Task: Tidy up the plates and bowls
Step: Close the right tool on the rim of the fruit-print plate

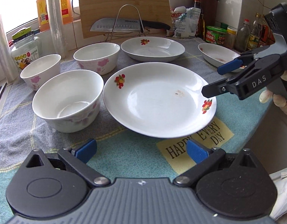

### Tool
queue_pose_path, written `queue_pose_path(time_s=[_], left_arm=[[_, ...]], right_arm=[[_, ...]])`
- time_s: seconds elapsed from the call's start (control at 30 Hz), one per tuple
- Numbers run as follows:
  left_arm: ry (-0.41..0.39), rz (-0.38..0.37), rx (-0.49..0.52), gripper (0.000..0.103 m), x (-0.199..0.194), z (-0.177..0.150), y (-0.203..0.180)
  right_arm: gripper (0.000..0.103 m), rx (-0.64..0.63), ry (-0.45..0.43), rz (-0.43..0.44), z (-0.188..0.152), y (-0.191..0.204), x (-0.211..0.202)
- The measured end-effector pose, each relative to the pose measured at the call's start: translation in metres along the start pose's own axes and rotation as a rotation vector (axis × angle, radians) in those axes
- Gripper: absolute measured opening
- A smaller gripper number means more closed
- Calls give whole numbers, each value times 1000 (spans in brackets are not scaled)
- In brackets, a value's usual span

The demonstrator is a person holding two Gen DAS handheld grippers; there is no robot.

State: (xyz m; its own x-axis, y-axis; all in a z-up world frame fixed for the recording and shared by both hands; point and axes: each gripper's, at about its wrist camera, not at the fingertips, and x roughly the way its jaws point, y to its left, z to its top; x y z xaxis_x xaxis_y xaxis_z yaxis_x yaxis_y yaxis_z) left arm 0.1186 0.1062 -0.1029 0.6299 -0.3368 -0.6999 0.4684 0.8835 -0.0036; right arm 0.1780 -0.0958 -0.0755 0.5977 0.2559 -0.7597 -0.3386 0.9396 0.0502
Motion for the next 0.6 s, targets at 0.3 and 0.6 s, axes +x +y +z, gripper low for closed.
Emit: queue_pose_path(time_s=[0.3, 0.6], left_arm=[[22, -33, 19, 102, 19, -3, -3], [4, -14, 24, 103, 26, 1, -5]], right_arm=[[103, -32, 114, 42, 2, 8, 30], [103, -59, 167, 68, 6, 7, 40]])
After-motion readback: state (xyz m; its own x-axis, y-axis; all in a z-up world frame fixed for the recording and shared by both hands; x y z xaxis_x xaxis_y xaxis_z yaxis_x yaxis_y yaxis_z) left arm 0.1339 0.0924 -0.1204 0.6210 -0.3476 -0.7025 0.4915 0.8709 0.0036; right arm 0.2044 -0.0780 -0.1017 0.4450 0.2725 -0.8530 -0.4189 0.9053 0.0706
